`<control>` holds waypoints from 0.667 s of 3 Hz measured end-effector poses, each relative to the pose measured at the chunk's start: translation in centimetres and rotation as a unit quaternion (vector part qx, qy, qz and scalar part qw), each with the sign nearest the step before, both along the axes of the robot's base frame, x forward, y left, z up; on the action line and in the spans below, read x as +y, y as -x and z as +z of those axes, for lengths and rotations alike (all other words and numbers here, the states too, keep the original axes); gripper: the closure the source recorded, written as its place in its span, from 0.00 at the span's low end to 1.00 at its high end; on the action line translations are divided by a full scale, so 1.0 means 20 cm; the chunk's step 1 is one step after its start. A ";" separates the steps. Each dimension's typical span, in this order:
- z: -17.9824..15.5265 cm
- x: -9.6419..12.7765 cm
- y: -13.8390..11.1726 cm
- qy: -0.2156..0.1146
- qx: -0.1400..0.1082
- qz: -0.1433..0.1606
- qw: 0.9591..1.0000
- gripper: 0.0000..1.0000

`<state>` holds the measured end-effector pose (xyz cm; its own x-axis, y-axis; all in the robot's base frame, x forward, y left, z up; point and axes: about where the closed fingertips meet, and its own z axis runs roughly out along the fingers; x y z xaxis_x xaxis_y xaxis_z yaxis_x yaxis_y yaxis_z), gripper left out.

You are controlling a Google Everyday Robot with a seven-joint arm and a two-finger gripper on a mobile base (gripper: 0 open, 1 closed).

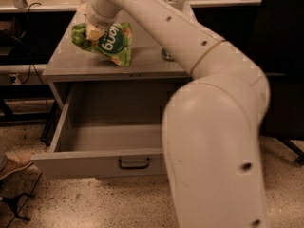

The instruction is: Pick green rice chip bag from top drawer and place on counter

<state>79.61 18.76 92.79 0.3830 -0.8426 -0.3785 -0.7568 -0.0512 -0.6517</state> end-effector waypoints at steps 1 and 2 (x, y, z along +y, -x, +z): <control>-0.05 0.05 -0.11 0.017 0.010 -0.017 1.000 0.75; -0.11 0.07 -0.18 0.027 0.021 -0.034 0.999 0.52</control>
Offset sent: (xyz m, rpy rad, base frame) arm 0.0600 0.0160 -0.0237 -0.0712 0.0642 -0.1145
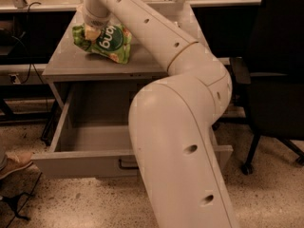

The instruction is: Pick green rice chip bag from top drawer and place on counter

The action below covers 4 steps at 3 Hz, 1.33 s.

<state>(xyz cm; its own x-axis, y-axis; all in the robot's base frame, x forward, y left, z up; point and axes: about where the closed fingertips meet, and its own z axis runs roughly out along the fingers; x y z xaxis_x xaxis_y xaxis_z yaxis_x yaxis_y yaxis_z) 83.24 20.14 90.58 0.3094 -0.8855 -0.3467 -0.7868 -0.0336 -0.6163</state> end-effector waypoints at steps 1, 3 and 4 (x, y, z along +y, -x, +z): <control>-0.05 -0.02 -0.04 -0.024 0.024 -0.012 0.999 0.21; 0.00 -0.19 -0.07 -0.092 0.045 -0.026 0.994 0.00; 0.04 -0.44 -0.04 -0.121 0.057 -0.054 0.990 0.00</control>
Offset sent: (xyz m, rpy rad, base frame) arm 0.0148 -0.0261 0.0001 0.1853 0.0951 -0.0458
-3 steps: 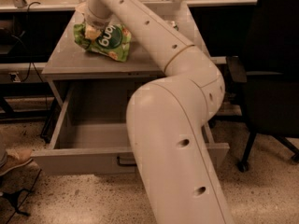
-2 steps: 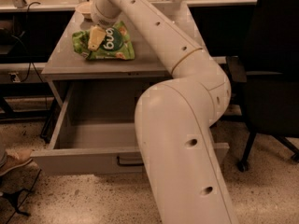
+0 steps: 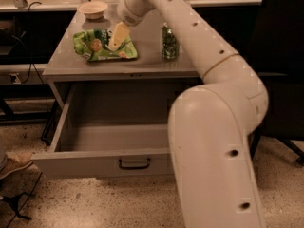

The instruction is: Pick green rice chip bag from top drawer and place on counter

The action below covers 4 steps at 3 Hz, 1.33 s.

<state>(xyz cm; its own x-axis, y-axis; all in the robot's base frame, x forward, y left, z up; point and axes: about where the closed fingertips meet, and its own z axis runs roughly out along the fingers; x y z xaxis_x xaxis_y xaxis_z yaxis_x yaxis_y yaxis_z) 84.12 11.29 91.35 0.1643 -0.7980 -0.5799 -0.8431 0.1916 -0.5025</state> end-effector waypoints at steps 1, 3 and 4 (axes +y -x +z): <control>0.04 -0.27 0.03 -0.016 0.003 -0.037 0.999 0.00; 0.23 -0.75 0.22 -0.024 -0.046 -0.120 0.991 0.00; 0.21 -0.72 0.21 -0.023 -0.041 -0.115 0.992 0.00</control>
Offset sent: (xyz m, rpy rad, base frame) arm -0.0559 -0.1735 0.0533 0.0623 -0.1037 -0.2697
